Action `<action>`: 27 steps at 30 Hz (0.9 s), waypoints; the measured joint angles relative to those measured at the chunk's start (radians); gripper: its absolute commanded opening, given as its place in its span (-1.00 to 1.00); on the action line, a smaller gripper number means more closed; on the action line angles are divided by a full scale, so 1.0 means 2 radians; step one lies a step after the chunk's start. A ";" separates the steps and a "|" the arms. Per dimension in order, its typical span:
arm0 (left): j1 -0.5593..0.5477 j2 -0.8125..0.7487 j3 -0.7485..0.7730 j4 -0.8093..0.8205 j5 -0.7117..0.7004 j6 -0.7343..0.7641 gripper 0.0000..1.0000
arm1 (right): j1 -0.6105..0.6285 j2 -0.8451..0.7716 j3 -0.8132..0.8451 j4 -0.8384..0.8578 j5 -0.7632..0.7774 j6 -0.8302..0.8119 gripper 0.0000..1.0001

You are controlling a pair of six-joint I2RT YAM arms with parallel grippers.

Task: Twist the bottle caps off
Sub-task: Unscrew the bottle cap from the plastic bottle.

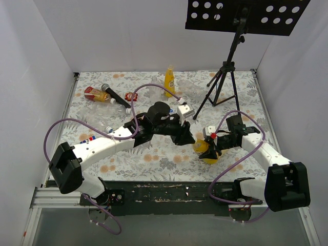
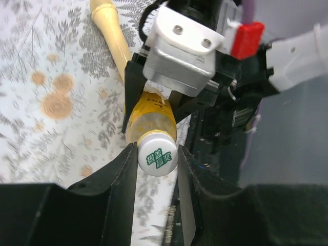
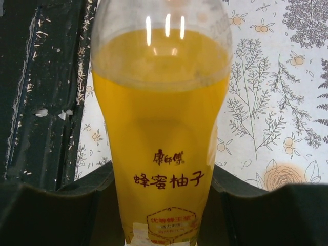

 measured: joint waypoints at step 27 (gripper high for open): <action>-0.069 -0.169 0.009 -0.072 -0.218 -0.122 0.91 | 0.000 0.000 0.000 0.006 0.005 -0.009 -0.97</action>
